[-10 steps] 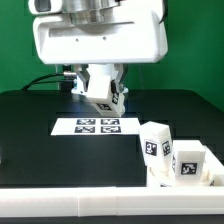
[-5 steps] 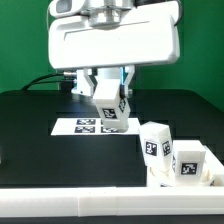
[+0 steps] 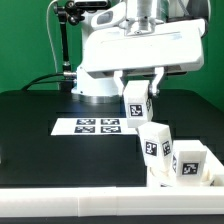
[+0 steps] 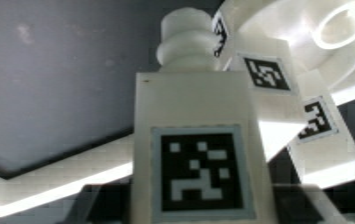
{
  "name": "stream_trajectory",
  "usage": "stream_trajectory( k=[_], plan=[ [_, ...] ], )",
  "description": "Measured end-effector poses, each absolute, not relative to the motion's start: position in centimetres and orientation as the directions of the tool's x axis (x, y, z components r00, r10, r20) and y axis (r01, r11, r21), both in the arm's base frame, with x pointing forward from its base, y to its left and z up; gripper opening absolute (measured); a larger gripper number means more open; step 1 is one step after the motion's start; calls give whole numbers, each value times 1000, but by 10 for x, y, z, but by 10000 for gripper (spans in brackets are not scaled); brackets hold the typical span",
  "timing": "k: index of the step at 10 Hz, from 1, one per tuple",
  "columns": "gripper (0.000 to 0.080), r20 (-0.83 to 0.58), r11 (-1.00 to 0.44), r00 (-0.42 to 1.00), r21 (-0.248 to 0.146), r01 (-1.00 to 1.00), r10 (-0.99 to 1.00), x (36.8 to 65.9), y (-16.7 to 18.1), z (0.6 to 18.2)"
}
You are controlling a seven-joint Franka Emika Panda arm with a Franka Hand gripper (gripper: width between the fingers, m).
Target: Assemble stool
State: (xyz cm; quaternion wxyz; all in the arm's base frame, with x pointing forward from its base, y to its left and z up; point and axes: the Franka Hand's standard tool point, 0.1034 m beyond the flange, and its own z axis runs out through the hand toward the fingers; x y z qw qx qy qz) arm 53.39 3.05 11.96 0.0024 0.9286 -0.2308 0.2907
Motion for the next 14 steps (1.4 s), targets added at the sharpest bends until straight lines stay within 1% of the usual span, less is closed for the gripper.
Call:
stream_trajectory(
  k=[3, 4, 5, 6, 8, 9, 12, 13, 14],
  plan=[
    [338, 533, -894, 731, -124, -431, -426, 532, 28, 117],
    [338, 531, -890, 728, -128, -437, -433, 531, 31, 116],
    [338, 516, -876, 719, -150, -459, -465, 525, 50, 114],
    [338, 509, -877, 724, -157, -454, -466, 519, 73, 112],
    [338, 509, -883, 734, -130, -450, -449, 526, 80, 94],
    [338, 498, -887, 744, -137, -440, -446, 532, 95, 94],
    [338, 504, -890, 744, -129, -437, -438, 531, 92, 94],
    [338, 495, -890, 749, -131, -436, -440, 530, 96, 93],
    [338, 476, -894, 764, -136, -426, -436, 531, 108, 93]
  ],
)
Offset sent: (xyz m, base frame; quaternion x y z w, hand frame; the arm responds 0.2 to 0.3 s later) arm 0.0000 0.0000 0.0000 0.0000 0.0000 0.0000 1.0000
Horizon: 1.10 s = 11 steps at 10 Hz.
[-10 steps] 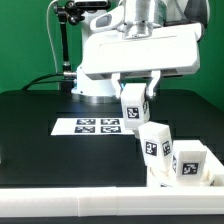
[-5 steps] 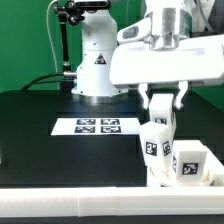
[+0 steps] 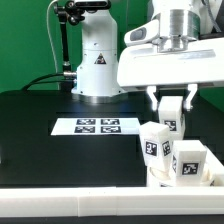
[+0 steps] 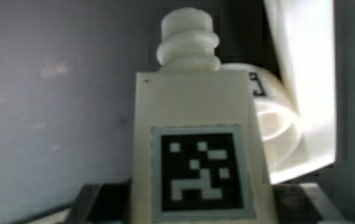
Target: Assemble stool
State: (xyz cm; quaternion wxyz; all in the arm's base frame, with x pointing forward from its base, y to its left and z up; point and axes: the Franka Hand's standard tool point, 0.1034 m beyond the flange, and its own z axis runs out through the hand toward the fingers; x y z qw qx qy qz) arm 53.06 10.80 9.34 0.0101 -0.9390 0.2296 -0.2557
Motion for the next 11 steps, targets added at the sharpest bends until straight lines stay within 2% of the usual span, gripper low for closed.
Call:
stream_trajectory(
  k=[4, 7, 9, 11],
  plan=[
    [338, 432, -905, 796, -174, -389, -425, 569, 148, 109],
    [338, 435, -906, 796, -171, -387, -421, 571, 146, 109],
    [338, 456, -931, 813, -140, -336, -362, 580, 137, 114],
    [338, 479, -948, 819, -115, -298, -315, 602, 124, 122]
  ],
)
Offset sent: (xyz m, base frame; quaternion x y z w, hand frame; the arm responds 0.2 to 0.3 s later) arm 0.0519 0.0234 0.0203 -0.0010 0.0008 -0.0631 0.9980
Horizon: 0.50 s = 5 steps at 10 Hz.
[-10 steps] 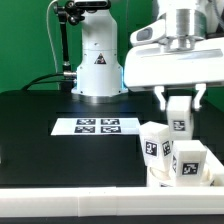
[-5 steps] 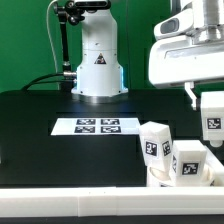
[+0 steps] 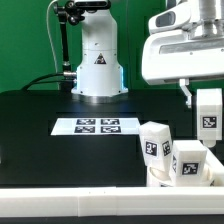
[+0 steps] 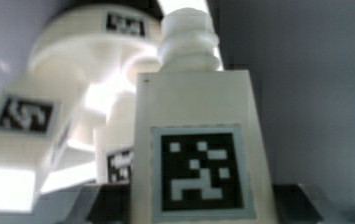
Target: Assemble stool
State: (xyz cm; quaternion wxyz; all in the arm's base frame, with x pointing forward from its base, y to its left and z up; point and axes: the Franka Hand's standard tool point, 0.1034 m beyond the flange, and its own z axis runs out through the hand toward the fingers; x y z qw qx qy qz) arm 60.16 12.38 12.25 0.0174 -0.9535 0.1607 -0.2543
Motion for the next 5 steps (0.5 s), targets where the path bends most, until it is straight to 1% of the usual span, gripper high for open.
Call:
stream_trajectory(
  k=[1, 2, 5],
  plan=[
    [338, 491, -950, 815, -108, -292, -307, 610, 116, 126],
    [338, 486, -947, 815, -113, -300, -316, 607, 119, 123],
    [338, 486, -949, 816, -109, -297, -312, 607, 118, 122]
  ],
)
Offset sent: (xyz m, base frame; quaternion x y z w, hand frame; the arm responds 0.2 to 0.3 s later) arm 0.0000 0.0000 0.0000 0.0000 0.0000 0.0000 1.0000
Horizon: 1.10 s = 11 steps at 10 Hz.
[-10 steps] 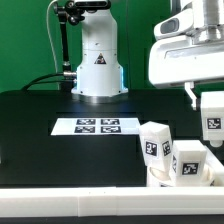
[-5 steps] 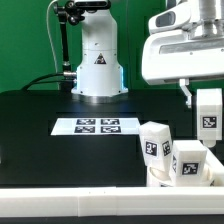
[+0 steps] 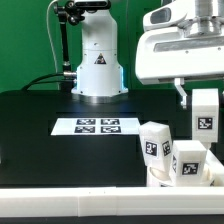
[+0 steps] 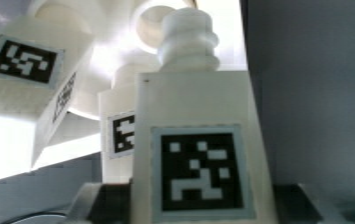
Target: Assemble stool
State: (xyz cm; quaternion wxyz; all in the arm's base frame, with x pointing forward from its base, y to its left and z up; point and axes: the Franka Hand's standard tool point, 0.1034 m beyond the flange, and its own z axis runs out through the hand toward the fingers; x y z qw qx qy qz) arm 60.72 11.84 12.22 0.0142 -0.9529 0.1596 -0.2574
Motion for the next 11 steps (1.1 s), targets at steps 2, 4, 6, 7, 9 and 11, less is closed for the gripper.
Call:
stream_trajectory(
  k=[2, 4, 6, 7, 9, 11],
  plan=[
    [338, 505, -974, 836, -46, -224, -216, 612, 116, 118],
    [338, 524, -983, 836, -12, -183, -162, 621, 106, 123],
    [338, 542, -982, 824, -10, -187, -163, 619, 107, 120],
    [338, 604, -983, 783, -5, -182, -148, 622, 106, 126],
    [338, 617, -985, 777, 18, -171, -124, 611, 115, 107],
    [338, 628, -986, 769, 6, -164, -124, 611, 126, 113]
  ],
)
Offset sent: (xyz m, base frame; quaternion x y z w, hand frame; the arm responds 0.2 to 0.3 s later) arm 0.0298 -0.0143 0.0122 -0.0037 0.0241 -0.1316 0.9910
